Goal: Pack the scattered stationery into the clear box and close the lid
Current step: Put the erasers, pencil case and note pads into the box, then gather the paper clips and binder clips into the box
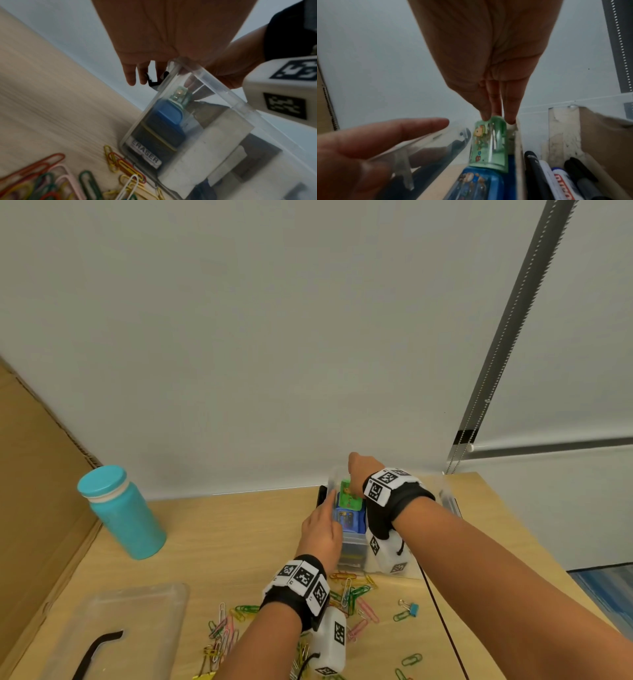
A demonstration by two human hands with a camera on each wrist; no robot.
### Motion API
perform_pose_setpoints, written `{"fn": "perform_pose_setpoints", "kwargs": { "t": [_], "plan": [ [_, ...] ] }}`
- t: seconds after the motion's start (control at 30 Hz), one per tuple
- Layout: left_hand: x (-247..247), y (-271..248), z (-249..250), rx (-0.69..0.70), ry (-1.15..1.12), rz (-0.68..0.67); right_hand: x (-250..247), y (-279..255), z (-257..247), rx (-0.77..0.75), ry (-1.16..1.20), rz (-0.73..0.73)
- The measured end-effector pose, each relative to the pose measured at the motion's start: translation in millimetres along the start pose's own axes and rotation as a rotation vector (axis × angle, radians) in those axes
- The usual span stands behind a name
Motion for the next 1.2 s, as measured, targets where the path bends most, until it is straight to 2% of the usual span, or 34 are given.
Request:
{"fn": "perform_pose_setpoints", "kwargs": {
  "t": [0.13,0.23,0.4,0.53,0.73,0.87,0.97,1.07,1.2],
  "plan": [
    [0,1,-1,-0.002,0.01,0.008,36,27,10,-0.053,-0.099,-0.148],
    [0,1,-2,-0.005,0.019,0.016,58,61,25,-0.095,-0.124,-0.186],
    [-2,2,0,-0.014,0.07,0.005,18,-11,1,-0.073,0.009,-0.164],
    [-4,1,1,-0.022,0.11,-0.019,-2,-63,5,-0.126,0.211,-0.022],
    [-15,4,0,-0.006,0.28,-0.169,9,-145,26,-0.299,0.401,0.228],
    [-55,-36,18,0.094,0.301,-0.025,35,-187,46,-0.364,0.405,0.284],
    [-80,-85,18,0.143,0.293,-0.003,62,-207,60,-0.355,0.396,0.282],
    [-89,-129,-1,0.122,0.33,-0.09,92,-225,68,-0.344,0.346,0.214],
    [-74,-179,-25,0.056,0.467,-0.358,123,-247,60,-0.368,0.331,0.03]
  ]
}}
Point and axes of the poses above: each hand's wrist, its own y-axis towards the middle knuckle, its own x-axis out of the palm, z = x × y, the point moved 5 cm from there along y, towards the middle knuckle, and after that the axes turned 4 degrees about y, right-handed, at the moved point
